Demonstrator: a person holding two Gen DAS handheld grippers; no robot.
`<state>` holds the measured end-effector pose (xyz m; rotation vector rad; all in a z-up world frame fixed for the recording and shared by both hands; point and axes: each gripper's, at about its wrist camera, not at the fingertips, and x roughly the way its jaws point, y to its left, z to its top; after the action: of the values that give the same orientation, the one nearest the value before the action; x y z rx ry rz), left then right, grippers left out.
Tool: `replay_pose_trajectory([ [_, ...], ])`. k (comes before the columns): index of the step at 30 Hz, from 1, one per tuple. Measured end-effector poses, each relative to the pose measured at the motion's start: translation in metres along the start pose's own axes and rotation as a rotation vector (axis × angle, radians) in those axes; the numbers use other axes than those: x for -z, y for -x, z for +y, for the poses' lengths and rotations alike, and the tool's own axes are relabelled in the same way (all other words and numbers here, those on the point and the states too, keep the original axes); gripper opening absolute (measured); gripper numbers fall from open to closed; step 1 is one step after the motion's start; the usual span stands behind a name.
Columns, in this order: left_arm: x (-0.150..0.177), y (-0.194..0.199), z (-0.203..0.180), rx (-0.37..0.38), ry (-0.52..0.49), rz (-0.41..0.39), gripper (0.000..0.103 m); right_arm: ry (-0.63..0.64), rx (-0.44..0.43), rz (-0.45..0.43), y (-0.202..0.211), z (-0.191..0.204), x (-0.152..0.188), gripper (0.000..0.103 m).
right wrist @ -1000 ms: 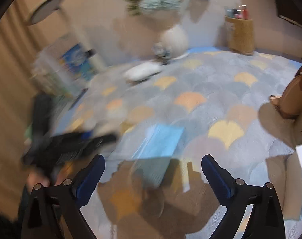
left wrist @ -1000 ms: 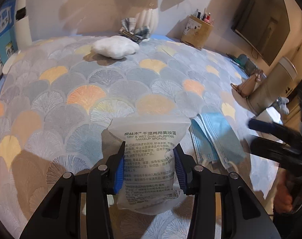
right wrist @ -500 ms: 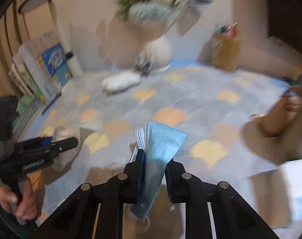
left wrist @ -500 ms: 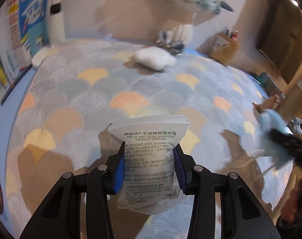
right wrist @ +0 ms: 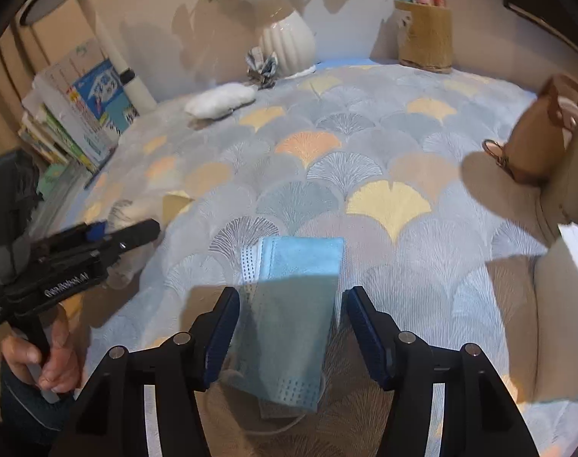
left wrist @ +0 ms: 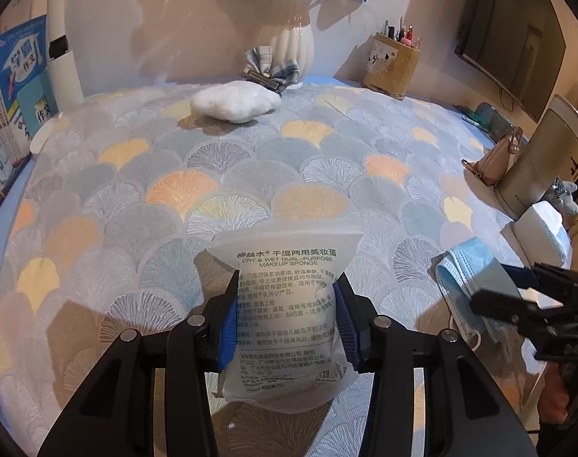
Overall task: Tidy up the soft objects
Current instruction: 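Carry the sponge bag and masks to the glass bowl with both grippers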
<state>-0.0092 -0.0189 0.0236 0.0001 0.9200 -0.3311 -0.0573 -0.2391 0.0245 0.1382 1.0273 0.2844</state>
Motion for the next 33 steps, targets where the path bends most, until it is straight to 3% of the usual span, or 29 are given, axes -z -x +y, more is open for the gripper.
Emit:
replay_pose_trajectory([
  [4, 0.001, 0.000, -0.006, -0.022, -0.019, -0.006, 0.043, -0.032, -0.012, 0.007, -0.004, 0.008, 0.005, 0.094],
  [6, 0.002, 0.000, -0.009, -0.039, -0.030, -0.009, 0.043, 0.000, 0.060, -0.001, -0.009, 0.022, 0.008, 0.096],
  [8, 0.002, 0.000, -0.012, -0.057, -0.041, -0.011, 0.041, 0.047, 0.166, -0.008, -0.016, 0.035, 0.010, 0.091],
  [10, 0.003, 0.002, -0.017, -0.082, -0.060, -0.015, 0.040, 0.111, 0.258, -0.035, -0.017, 0.044, 0.011, 0.045],
  [11, 0.003, 0.004, -0.019, -0.083, -0.064, -0.016, 0.038, 0.132, 0.232, -0.049, -0.014, 0.046, 0.011, 0.027],
  [12, 0.004, 0.008, -0.022, -0.063, -0.062, -0.024, 0.038, 0.130, 0.210, -0.045, -0.011, 0.046, 0.011, 0.019],
  [16, 0.000, 0.037, -0.040, 0.106, -0.067, -0.090, 0.038, 0.106, 0.165, -0.073, 0.012, 0.036, 0.012, 0.018],
  [19, -0.012, 0.067, -0.067, 0.195, -0.110, -0.154, 0.038, 0.063, 0.119, -0.154, 0.055, 0.022, 0.004, 0.018],
  [24, -0.029, 0.095, -0.139, 0.288, -0.231, -0.203, 0.038, 0.016, 0.177, -0.252, 0.120, -0.005, 0.001, 0.018],
  [30, -0.033, 0.086, -0.247, 0.400, -0.371, -0.127, 0.038, -0.143, 0.283, -0.327, 0.195, -0.084, 0.023, 0.018],
  [33, -0.036, 0.077, -0.298, 0.567, -0.393, -0.053, 0.038, -0.207, 0.343, -0.366, 0.228, -0.125, 0.036, 0.018],
])
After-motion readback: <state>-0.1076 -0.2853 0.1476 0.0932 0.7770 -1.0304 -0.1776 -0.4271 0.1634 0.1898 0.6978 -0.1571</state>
